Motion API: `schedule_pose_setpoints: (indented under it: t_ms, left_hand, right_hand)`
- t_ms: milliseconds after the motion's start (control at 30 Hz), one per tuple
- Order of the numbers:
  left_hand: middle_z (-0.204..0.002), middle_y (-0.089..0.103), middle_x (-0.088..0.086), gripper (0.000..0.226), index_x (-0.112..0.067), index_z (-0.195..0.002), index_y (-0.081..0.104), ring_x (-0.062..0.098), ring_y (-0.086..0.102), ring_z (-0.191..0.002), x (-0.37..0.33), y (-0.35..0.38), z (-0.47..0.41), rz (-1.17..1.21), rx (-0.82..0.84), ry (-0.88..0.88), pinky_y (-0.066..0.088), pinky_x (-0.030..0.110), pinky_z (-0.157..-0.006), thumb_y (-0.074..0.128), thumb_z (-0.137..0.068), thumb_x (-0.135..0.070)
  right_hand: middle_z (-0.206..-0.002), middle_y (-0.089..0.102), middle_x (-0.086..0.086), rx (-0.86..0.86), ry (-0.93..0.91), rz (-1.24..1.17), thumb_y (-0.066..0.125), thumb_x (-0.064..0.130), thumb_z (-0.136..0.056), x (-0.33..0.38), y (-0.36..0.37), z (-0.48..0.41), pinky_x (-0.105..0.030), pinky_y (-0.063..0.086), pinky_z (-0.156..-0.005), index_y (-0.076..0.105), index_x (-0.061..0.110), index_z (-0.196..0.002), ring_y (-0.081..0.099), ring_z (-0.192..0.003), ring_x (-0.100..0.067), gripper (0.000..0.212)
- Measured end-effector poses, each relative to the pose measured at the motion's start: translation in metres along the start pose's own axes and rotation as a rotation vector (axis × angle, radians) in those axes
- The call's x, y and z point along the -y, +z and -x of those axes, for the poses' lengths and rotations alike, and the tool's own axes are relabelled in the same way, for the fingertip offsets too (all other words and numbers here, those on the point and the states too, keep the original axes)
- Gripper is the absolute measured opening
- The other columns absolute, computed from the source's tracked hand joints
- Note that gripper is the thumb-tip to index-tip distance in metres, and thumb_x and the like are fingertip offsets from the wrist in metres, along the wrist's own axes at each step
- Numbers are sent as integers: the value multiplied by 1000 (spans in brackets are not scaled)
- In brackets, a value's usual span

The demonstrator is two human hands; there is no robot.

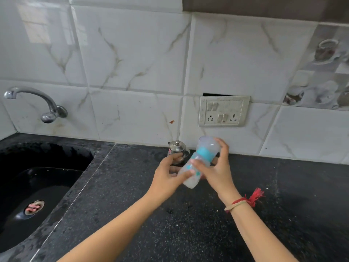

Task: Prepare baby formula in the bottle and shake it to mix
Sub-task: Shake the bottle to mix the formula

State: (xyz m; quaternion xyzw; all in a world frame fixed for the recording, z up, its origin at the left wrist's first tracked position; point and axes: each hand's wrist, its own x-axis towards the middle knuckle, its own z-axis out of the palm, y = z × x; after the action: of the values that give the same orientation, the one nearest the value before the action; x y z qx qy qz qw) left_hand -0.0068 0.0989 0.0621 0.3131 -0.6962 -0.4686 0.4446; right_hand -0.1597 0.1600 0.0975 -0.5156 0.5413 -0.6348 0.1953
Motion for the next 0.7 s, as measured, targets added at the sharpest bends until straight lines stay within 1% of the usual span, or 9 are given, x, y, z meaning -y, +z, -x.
schedule_pose_setpoints:
  t_ms: [100, 200, 300, 333, 433, 467, 567, 600, 700]
  left_hand:
    - [-121, 60, -10, 45, -45, -113, 52, 4, 65, -98, -1, -13, -7, 68, -29, -54, 50, 24, -80, 49, -78, -74]
    - [-126, 54, -3, 46, -36, -114, 51, 5, 64, -97, 8, -25, -13, 24, -124, -112, 47, 25, -82, 38, -85, -68]
    - [-130, 52, 1, 41, -31, -120, 50, 6, 64, -97, 20, -31, -15, -38, -167, -136, 48, 30, -87, 40, -91, -59]
    - [-129, 52, 1, 35, -31, -118, 50, 6, 64, -96, 22, -31, -15, -60, -165, -135, 49, 32, -89, 41, -94, -55]
    - [-125, 52, -1, 25, -35, -114, 49, 11, 63, -100, 27, -27, -16, -127, -136, -133, 48, 42, -97, 44, -96, -51]
    - [-125, 52, -3, 23, -37, -113, 49, 13, 63, -102, 28, -25, -17, -144, -127, -128, 48, 41, -97, 46, -95, -52]
    - [-127, 48, -4, 28, -37, -116, 48, 13, 63, -99, 31, -23, -19, -193, -113, -119, 47, 31, -87, 50, -93, -53]
    - [-127, 48, -4, 29, -36, -117, 48, 12, 63, -97, 31, -22, -19, -202, -110, -121, 47, 30, -86, 50, -94, -53]
    - [-128, 46, -2, 33, -32, -121, 50, 12, 63, -95, 32, -21, -22, -238, -88, -130, 48, 30, -85, 51, -94, -50]
  right_hand:
    - [-125, 49, -4, -137, 88, -240, 80, 15, -71, 18, -22, -16, -40, 59, -67, 34, 50, -121, 61, -105, -24, 77]
    - [-122, 52, -2, -285, -10, -434, 80, 24, -69, 46, -52, -33, -36, 58, -65, 31, 46, -127, 66, -101, -21, 80]
    - [-124, 50, -4, -444, -142, -559, 78, 19, -76, 57, -65, -39, -39, 58, -67, 24, 38, -133, 63, -108, -25, 81]
    - [-126, 49, -6, -406, -128, -519, 76, 15, -77, 59, -61, -38, -40, 58, -66, 24, 39, -133, 62, -108, -27, 80]
    - [-127, 49, -12, -107, -5, -293, 77, 11, -74, 51, -46, -35, -37, 58, -61, 30, 42, -130, 62, -105, -26, 80]
    - [-127, 49, -13, -113, -8, -299, 77, 11, -74, 52, -45, -35, -37, 58, -61, 31, 42, -130, 62, -106, -27, 79]
    - [-124, 53, -10, -369, -90, -571, 77, 16, -76, 60, -48, -40, -40, 57, -64, 26, 36, -132, 62, -108, -30, 78]
    - [-124, 53, -11, -386, -98, -610, 77, 17, -75, 61, -47, -42, -41, 57, -64, 25, 35, -133, 62, -108, -30, 80]
    - [-125, 51, -16, -137, -16, -381, 77, 17, -74, 62, -37, -42, -41, 58, -62, 31, 41, -129, 65, -103, -29, 76]
